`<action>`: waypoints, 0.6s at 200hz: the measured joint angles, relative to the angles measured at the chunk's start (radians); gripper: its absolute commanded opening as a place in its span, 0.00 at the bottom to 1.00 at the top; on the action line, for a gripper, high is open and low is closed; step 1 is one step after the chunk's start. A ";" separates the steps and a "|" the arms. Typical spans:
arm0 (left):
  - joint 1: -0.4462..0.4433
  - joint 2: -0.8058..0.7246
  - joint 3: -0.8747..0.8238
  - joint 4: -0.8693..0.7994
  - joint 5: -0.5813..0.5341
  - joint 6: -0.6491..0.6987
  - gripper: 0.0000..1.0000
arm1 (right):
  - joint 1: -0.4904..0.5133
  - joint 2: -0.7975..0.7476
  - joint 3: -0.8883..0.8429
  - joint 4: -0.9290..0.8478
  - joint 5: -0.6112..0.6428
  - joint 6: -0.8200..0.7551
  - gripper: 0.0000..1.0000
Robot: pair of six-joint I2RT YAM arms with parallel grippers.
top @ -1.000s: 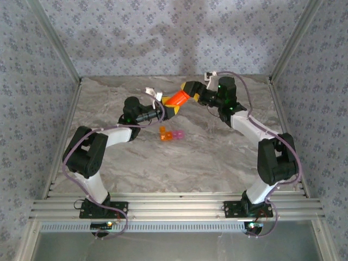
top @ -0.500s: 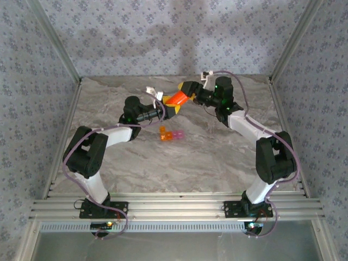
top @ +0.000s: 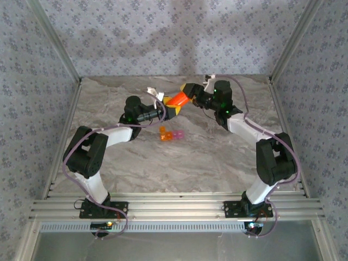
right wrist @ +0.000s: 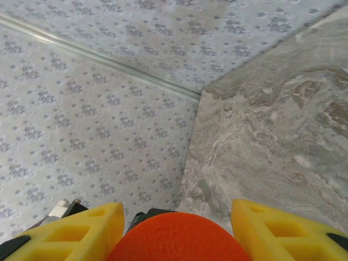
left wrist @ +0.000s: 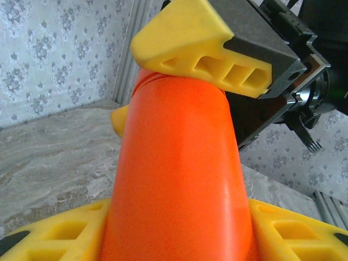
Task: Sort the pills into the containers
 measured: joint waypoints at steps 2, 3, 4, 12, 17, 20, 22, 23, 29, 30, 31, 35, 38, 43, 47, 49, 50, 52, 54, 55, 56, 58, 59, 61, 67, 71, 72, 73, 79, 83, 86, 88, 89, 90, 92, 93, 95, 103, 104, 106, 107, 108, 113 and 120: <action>-0.001 0.000 0.000 -0.003 0.000 0.001 0.01 | 0.001 -0.003 -0.002 -0.003 0.006 0.000 0.24; -0.001 0.000 0.000 -0.003 0.000 0.002 0.02 | 0.002 -0.003 -0.003 -0.004 0.008 0.001 0.24; -0.002 0.000 0.000 -0.003 0.000 0.003 0.02 | 0.002 -0.005 -0.004 -0.006 0.011 0.002 0.24; -0.003 0.000 0.000 -0.010 -0.001 0.011 0.07 | 0.006 -0.016 -0.007 -0.022 0.030 -0.001 0.24; -0.006 0.000 0.000 -0.010 -0.001 0.018 0.10 | 0.008 -0.022 -0.007 -0.033 0.041 -0.003 0.24; -0.006 0.000 0.000 -0.011 -0.002 0.020 0.12 | 0.009 -0.026 -0.007 -0.040 0.048 -0.006 0.24; -0.007 0.000 0.000 -0.011 -0.002 0.025 0.13 | 0.010 -0.029 -0.007 -0.045 0.052 -0.008 0.24; -0.008 0.000 0.000 -0.011 -0.002 0.026 0.14 | 0.011 -0.030 -0.007 -0.047 0.054 -0.010 0.24; -0.009 0.000 0.000 -0.013 -0.002 0.034 0.19 | 0.013 -0.039 -0.007 -0.063 0.065 -0.018 0.24; -0.010 0.000 0.001 -0.013 -0.002 0.034 0.20 | 0.013 -0.039 -0.007 -0.065 0.066 -0.019 0.24; -0.010 0.000 0.001 -0.013 -0.002 0.034 0.20 | 0.013 -0.041 -0.007 -0.068 0.067 -0.020 0.24; -0.013 -0.001 0.002 -0.014 -0.003 0.042 0.24 | 0.014 -0.046 -0.007 -0.077 0.074 -0.026 0.24; -0.014 0.000 0.002 -0.016 -0.003 0.044 0.28 | 0.014 -0.050 -0.007 -0.083 0.078 -0.030 0.24; -0.016 -0.001 0.003 -0.018 -0.006 0.051 0.34 | 0.014 -0.055 -0.007 -0.092 0.084 -0.039 0.24; -0.018 -0.001 0.003 -0.020 -0.010 0.054 0.39 | 0.014 -0.059 -0.007 -0.098 0.087 -0.045 0.23; -0.020 -0.001 0.004 -0.021 -0.011 0.056 0.46 | 0.014 -0.061 -0.007 -0.101 0.090 -0.048 0.23; -0.020 -0.001 0.004 -0.021 -0.011 0.057 0.49 | 0.014 -0.061 -0.007 -0.102 0.090 -0.049 0.23; -0.021 -0.001 0.005 -0.023 -0.013 0.061 0.55 | 0.014 -0.063 -0.007 -0.105 0.093 -0.052 0.23; -0.022 -0.001 0.006 -0.024 -0.016 0.063 0.61 | 0.014 -0.066 -0.008 -0.108 0.095 -0.056 0.24; -0.022 -0.001 0.006 -0.025 -0.016 0.063 0.64 | 0.014 -0.066 -0.008 -0.108 0.096 -0.058 0.24; -0.023 -0.001 0.006 -0.026 -0.017 0.063 0.68 | 0.014 -0.068 -0.008 -0.110 0.097 -0.059 0.24; -0.024 -0.001 0.006 -0.026 -0.018 0.064 0.80 | 0.014 -0.069 -0.009 -0.112 0.099 -0.061 0.24; -0.025 -0.001 0.006 -0.027 -0.019 0.068 0.89 | 0.014 -0.071 -0.009 -0.113 0.100 -0.064 0.24; -0.026 -0.001 0.007 -0.028 -0.021 0.072 0.97 | 0.014 -0.072 -0.010 -0.114 0.100 -0.066 0.24; -0.030 -0.001 0.008 -0.035 -0.035 0.072 0.99 | 0.014 -0.078 -0.014 -0.120 0.105 -0.079 0.24; -0.031 -0.001 0.008 -0.039 -0.043 0.074 0.99 | 0.014 -0.083 -0.018 -0.123 0.112 -0.087 0.24; -0.032 -0.001 0.008 -0.041 -0.046 0.075 0.99 | 0.014 -0.083 -0.019 -0.123 0.112 -0.089 0.24; -0.032 -0.001 0.008 -0.042 -0.047 0.075 0.99 | 0.014 -0.085 -0.020 -0.125 0.112 -0.092 0.24; -0.032 -0.001 0.008 -0.048 -0.060 0.078 0.99 | 0.013 -0.090 -0.026 -0.129 0.115 -0.101 0.24; -0.032 -0.001 0.008 -0.054 -0.067 0.078 0.99 | 0.012 -0.092 -0.030 -0.132 0.119 -0.108 0.24; -0.032 -0.002 0.008 -0.057 -0.071 0.079 0.99 | 0.011 -0.094 -0.034 -0.136 0.121 -0.113 0.24; -0.032 -0.002 0.008 -0.060 -0.074 0.081 0.99 | 0.010 -0.095 -0.035 -0.137 0.122 -0.116 0.24; -0.032 -0.002 0.008 -0.061 -0.078 0.082 0.99 | 0.009 -0.096 -0.037 -0.137 0.122 -0.118 0.24; -0.032 -0.002 0.008 -0.062 -0.079 0.082 0.99 | 0.008 -0.096 -0.037 -0.138 0.122 -0.119 0.24; -0.032 -0.002 0.008 -0.064 -0.083 0.082 0.99 | 0.007 -0.096 -0.040 -0.139 0.124 -0.122 0.24; -0.032 -0.002 0.008 -0.065 -0.084 0.082 0.99 | 0.006 -0.096 -0.041 -0.139 0.125 -0.123 0.24; -0.032 -0.002 0.008 -0.066 -0.087 0.085 0.99 | 0.004 -0.097 -0.043 -0.140 0.126 -0.126 0.24; -0.032 -0.003 0.005 -0.071 -0.097 0.089 0.99 | -0.005 -0.098 -0.052 -0.142 0.134 -0.137 0.24; -0.032 -0.003 0.005 -0.071 -0.098 0.089 0.99 | -0.007 -0.098 -0.054 -0.143 0.134 -0.137 0.24; -0.032 -0.004 0.003 -0.072 -0.100 0.090 0.99 | -0.009 -0.098 -0.056 -0.143 0.137 -0.140 0.24; -0.032 -0.006 0.002 -0.072 -0.103 0.090 0.99 | -0.011 -0.098 -0.058 -0.143 0.138 -0.142 0.24; -0.032 -0.006 0.001 -0.073 -0.104 0.090 0.99 | -0.012 -0.099 -0.059 -0.144 0.138 -0.143 0.24; -0.032 -0.011 -0.006 -0.076 -0.111 0.093 0.99 | -0.019 -0.100 -0.066 -0.146 0.145 -0.148 0.24; -0.032 -0.020 -0.016 -0.080 -0.117 0.097 0.99 | -0.029 -0.101 -0.076 -0.153 0.152 -0.158 0.24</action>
